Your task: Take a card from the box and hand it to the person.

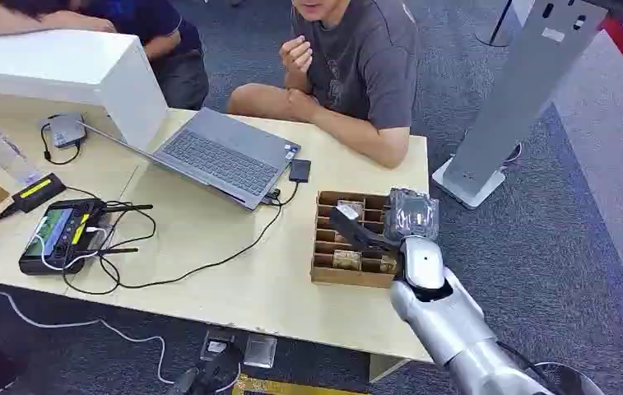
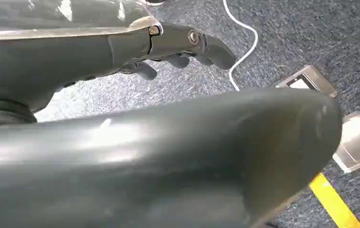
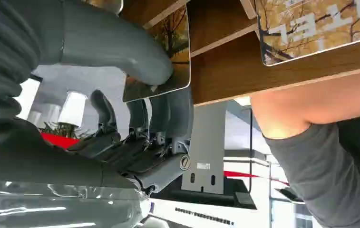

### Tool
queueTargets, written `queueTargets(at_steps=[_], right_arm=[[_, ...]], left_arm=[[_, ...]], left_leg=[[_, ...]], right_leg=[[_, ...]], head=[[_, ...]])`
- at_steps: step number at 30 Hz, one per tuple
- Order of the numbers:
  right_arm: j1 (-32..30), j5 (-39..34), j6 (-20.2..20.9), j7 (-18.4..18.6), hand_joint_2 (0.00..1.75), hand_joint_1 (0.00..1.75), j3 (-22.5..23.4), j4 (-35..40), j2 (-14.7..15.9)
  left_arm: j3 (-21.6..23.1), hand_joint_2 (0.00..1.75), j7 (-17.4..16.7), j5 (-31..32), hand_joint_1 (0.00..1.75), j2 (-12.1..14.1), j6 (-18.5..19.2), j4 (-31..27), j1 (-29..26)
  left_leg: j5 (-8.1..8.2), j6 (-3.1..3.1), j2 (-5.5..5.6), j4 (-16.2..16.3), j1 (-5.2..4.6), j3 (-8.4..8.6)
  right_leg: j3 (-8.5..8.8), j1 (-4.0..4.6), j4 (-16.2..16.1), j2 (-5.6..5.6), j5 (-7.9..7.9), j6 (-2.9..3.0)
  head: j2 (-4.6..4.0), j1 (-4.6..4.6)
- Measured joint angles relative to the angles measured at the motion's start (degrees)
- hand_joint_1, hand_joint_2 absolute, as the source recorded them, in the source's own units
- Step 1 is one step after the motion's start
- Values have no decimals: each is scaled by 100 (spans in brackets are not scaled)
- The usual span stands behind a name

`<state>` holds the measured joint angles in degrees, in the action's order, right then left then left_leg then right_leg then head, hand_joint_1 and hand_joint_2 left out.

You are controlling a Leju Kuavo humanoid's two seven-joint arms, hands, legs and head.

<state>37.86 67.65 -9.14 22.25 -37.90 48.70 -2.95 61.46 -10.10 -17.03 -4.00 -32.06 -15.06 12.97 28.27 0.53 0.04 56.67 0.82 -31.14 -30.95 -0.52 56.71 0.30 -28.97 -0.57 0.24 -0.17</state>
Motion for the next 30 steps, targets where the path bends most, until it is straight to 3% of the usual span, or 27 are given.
queueTargets(at_steps=[3, 6, 10, 16, 30], right_arm=[[0, -11, -2, 2, 175, 129, 0, 0, -2], [1, -15, -20, 0, 175, 133, 0, -7, -9], [2, -22, -46, -11, 175, 140, 0, -24, -13], [4, -20, -116, -24, 175, 164, -11, -55, -28], [35, -4, -140, -57, 175, 175, -79, 72, -31]], left_arm=[[-2, 0, 0, 0, 0, 0, 0, 0, 0], [-2, 0, 0, 0, 0, 0, 0, 0, 0], [-5, 0, -2, 4, 0, 0, 2, 0, 0], [-7, 0, -2, 15, 0, 0, 2, 0, 0], [-13, 0, 0, 33, 0, 0, 4, 0, -2]], left_leg=[[0, 0, 0, 0, 0, 3], [0, 0, 0, 0, 0, 6], [0, 0, 0, 0, 0, 8], [-1, 0, -1, 0, 0, 10], [-1, -1, -1, 0, 0, 8]], right_leg=[[3, 0, 0, 0, 0, 0], [6, 0, 0, 0, 1, 0], [7, 0, 0, 0, 1, 0], [8, 0, 0, 0, 1, 0], [7, 0, 1, -1, 2, 0]], head=[[0, 2], [0, 2], [0, 2], [0, 2], [0, 2]])
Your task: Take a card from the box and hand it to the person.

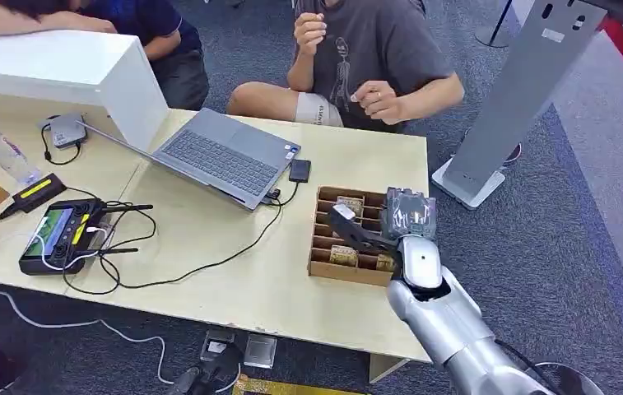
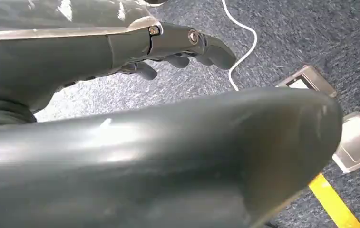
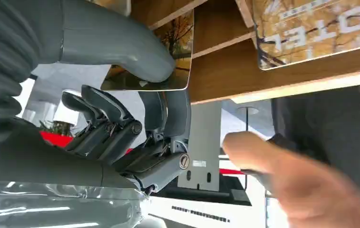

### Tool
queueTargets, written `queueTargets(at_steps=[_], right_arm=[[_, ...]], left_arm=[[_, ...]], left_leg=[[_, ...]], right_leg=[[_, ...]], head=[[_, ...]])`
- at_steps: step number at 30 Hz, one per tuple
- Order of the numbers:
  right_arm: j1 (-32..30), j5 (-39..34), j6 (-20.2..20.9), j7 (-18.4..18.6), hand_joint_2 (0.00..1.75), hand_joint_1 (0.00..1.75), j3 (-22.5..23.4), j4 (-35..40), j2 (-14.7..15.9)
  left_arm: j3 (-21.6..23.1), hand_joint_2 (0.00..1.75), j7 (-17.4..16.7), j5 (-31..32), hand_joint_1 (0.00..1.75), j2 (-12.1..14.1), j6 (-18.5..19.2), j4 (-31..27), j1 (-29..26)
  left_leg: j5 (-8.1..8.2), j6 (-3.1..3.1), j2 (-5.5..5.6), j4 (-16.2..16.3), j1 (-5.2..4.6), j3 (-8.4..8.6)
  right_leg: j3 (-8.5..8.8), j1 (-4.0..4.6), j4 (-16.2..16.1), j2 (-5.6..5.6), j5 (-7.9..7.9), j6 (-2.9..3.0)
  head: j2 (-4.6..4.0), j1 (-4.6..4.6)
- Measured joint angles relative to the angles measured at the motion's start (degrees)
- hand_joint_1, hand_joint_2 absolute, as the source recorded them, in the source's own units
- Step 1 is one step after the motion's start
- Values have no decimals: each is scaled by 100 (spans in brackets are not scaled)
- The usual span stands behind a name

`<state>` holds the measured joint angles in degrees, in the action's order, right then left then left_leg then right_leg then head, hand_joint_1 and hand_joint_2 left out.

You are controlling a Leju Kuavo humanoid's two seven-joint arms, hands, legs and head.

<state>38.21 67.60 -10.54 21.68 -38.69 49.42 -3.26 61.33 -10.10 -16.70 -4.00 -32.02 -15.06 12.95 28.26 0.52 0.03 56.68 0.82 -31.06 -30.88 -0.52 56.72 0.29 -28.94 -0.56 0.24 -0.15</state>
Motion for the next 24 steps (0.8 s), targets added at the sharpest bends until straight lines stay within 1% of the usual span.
queueTargets(at_steps=[8, 17, 19, 20, 22, 24], right_arm=[[-92, -13, 339, 33, 175, 175, -33, 654, 26], [-173, -363, 872, -17, 175, 175, -48, 1652, 120], [-209, -406, 894, -26, 175, 175, -48, 1896, 151], [-224, -402, 885, -26, 175, 168, -48, 2014, 166], [-254, -358, 835, 0, 175, 168, -48, 2305, 210], [-269, -293, 824, 50, 175, 162, -48, 2581, 256]], left_arm=[[-70, 0, 20, 0, 0, 2, -4, 0, -12], [-157, 0, 44, -15, 0, 2, -37, 2, -51], [-184, 0, 55, -17, 0, 2, -46, 2, -69], [-195, 0, 59, -17, 0, 2, -48, 2, -76], [-230, 0, 79, -17, 0, 2, -57, 2, -88], [-258, 0, 90, -17, 0, 2, -72, 2, -102]], left_leg=[[0, 0, 1, 0, 0, -13], [0, 0, 1, 0, 0, -19], [0, 0, 1, 0, 0, -19], [0, 0, 1, 0, 0, -19], [0, 0, 1, 0, 0, -21], [1, 0, 1, 0, 0, -21]], right_leg=[[-11, 0, 0, 0, 0, 0], [-19, 0, 0, 1, -1, 0], [-19, 0, 0, 0, -1, 0], [-19, 0, 0, 0, -1, 0], [-20, 0, 0, 1, -1, 0], [-21, 0, 0, 0, -1, 0]], head=[[0, 0], [0, -2], [0, 0], [0, -4], [0, -2], [0, 0]])
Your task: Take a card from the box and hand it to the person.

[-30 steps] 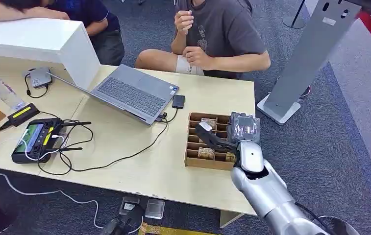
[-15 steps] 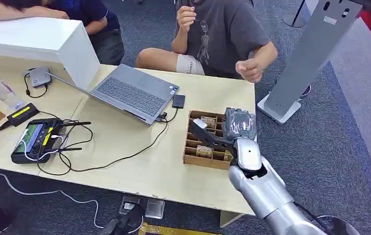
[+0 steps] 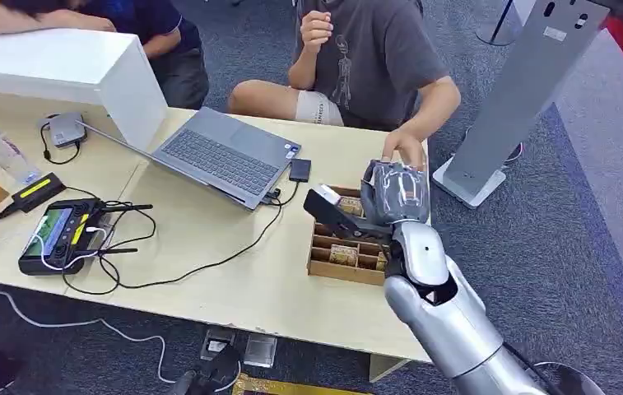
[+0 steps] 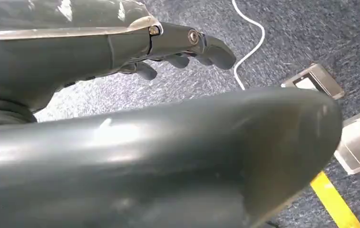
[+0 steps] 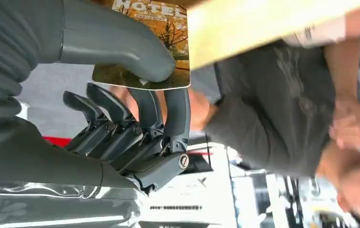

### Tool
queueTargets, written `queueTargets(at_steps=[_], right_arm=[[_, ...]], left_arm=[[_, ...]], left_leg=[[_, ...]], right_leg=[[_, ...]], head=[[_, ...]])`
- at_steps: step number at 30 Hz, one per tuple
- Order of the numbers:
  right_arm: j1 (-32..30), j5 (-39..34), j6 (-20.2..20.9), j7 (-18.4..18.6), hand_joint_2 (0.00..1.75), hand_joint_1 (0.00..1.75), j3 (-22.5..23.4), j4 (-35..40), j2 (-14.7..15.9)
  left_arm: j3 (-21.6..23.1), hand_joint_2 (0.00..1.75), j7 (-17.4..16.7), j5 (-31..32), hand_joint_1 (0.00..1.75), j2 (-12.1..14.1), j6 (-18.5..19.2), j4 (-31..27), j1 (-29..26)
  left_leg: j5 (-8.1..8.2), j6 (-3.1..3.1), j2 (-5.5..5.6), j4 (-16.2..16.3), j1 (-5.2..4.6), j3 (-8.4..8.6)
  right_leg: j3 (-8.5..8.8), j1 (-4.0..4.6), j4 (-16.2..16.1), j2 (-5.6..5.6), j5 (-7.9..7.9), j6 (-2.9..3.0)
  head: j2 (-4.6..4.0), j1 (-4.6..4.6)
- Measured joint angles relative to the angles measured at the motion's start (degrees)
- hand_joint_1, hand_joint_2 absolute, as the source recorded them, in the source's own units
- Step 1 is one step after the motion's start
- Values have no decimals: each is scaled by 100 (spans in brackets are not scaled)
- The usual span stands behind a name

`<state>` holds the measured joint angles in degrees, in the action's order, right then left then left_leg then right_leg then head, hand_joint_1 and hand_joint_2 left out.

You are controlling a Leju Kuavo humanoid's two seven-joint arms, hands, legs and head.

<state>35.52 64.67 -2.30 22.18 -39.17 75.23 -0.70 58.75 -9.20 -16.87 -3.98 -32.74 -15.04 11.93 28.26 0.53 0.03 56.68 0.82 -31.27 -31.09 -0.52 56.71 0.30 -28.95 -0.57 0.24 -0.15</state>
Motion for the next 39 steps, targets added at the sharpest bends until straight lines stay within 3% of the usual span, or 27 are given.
queueTargets(at_steps=[6, 13, 16, 24, 34, 36, 37, 38, 39], right_arm=[[-27, 247, -186, 70, 175, 166, 11, 751, 144], [99, 702, -824, 66, 175, 169, 57, 1220, 291], [192, 796, -986, 33, 175, 161, 90, 1223, 334], [573, 800, -1316, -92, 175, 154, 179, 580, 387], [744, 732, -1593, 20, 175, 161, 184, -504, 380], [779, 732, -1739, 37, 175, 133, 184, -733, 372], [794, 732, -1790, 64, 175, 133, 186, -826, 369], [812, 732, -1852, 79, 175, 21, 186, -940, 358], [835, 732, -1897, 83, 175, 0, 186, -1068, 352]], left_arm=[[-39, 0, 44, 13, 0, 0, -13, 0, -24], [-55, 0, 52, 127, 0, -2, 2, 0, -28], [-53, 0, 50, 197, 0, -2, 33, 0, -24], [-46, 0, -35, 367, 0, -31, 79, 0, 46], [-42, 0, -74, 481, 0, -63, 151, 0, 94], [-39, 0, -90, 498, 0, -70, 157, 0, 108], [-39, 0, -92, 503, 0, -74, 159, 0, 114], [-39, 0, -92, 507, 0, -74, 164, 0, 120], [-39, 0, -94, 509, 0, -77, 170, 0, 125]], left_leg=[[0, 0, 0, 0, 0, -1], [0, 0, 0, 0, 0, -1], [0, 0, 0, 0, 0, -3], [0, 0, 2, 0, 0, -5], [0, 0, 3, 0, 0, -8], [0, 0, 3, 0, 0, -7], [0, 0, 3, 1, 0, -7], [0, 0, 3, 1, 0, -7], [0, 0, 3, 1, 0, -7]], right_leg=[[-1, 0, 0, 0, 0, 0], [-1, 0, 0, 0, 0, 0], [-1, 0, 0, 0, 0, 0], [-1, 0, 0, 1, 0, 0], [-2, 0, 0, 2, 0, 0], [-2, 0, 0, 2, 0, 0], [-1, 0, 0, 2, 0, 0], [-1, 0, 0, 2, 0, 0], [-2, 0, 0, 2, 0, 0]], head=[[0, -4], [0, -2], [0, 0], [0, 0], [0, -4], [0, 0], [0, 0], [0, 0], [0, 0]])
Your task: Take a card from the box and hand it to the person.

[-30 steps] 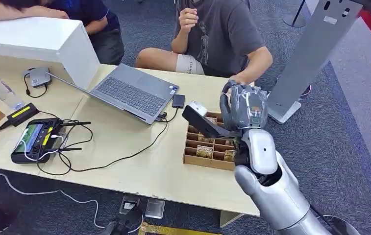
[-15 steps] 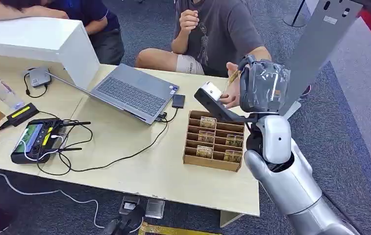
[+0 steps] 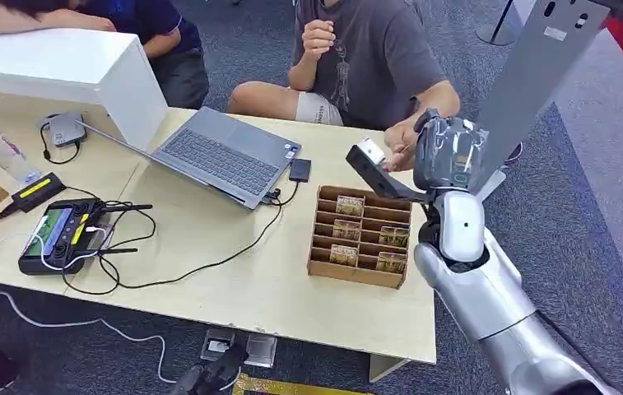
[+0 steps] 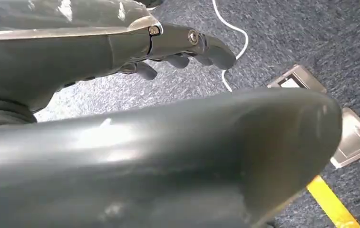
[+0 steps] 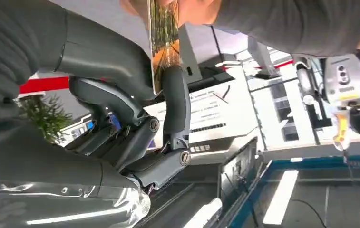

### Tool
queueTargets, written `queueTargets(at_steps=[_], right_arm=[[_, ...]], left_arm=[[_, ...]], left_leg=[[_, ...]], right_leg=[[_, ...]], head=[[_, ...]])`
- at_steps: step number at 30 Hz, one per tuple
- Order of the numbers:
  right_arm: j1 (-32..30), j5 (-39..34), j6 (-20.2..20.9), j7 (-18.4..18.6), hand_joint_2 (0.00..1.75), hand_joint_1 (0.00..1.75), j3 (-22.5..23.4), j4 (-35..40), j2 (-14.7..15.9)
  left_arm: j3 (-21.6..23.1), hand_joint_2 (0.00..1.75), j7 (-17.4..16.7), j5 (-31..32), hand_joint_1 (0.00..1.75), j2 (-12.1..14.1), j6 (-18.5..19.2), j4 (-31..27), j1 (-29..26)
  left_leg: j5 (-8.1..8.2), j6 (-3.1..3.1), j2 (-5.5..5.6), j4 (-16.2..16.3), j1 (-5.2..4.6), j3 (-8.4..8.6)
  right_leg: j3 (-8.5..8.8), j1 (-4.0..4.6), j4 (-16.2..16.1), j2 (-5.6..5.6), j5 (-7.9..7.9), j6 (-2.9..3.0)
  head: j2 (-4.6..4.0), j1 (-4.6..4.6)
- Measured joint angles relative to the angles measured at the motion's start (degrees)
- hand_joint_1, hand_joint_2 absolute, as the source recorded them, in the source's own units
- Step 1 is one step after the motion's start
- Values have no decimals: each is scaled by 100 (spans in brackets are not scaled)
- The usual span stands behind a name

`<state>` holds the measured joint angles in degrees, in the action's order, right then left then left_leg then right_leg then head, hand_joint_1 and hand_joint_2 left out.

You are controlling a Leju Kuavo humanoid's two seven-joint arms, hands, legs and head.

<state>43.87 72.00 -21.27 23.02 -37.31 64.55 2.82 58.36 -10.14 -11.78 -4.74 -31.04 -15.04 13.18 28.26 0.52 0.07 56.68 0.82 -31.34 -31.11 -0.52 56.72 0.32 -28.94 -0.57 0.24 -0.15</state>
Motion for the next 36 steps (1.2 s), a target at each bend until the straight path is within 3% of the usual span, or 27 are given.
queueTargets(at_steps=[10, 18, 25, 29, 36], right_arm=[[120, -22, -269, -109, 175, 0, 0, -829, -138], [125, -215, -455, -254, 175, 0, 0, -1082, -221], [-93, -1914, -632, -1158, 175, 0, 100, -901, -332], [-565, -2948, -977, -1665, 175, 0, 155, -386, -330], [-1462, -3731, -1455, -2146, 175, 0, 280, 569, -304]], left_arm=[[0, 0, -35, 4, 0, -4, 15, 0, 15], [0, 0, -35, -4, 0, -4, 0, 0, 14], [-35, 0, 31, -131, 0, 4, -61, 0, -13], [-122, 0, 68, -212, 0, 13, -133, 0, -83], [-260, 0, 146, -269, 0, 44, -205, 2, -165]], left_leg=[[0, 0, 0, 0, 0, 0], [0, 0, 0, 0, 0, -1], [0, 0, 0, 0, 0, -1], [2, 2, -1, 0, 0, -1], [2, 2, 0, 0, 0, -3]], right_leg=[[-2, 0, 0, 0, 0, 0], [-2, 0, 0, 0, 0, 0], [-4, 0, 0, 0, 0, 0], [-6, 0, 0, -1, -1, 0], [-8, 0, -2, 0, -2, 0]], head=[[0, -7], [0, 0], [0, -9], [0, 0], [0, 0]])
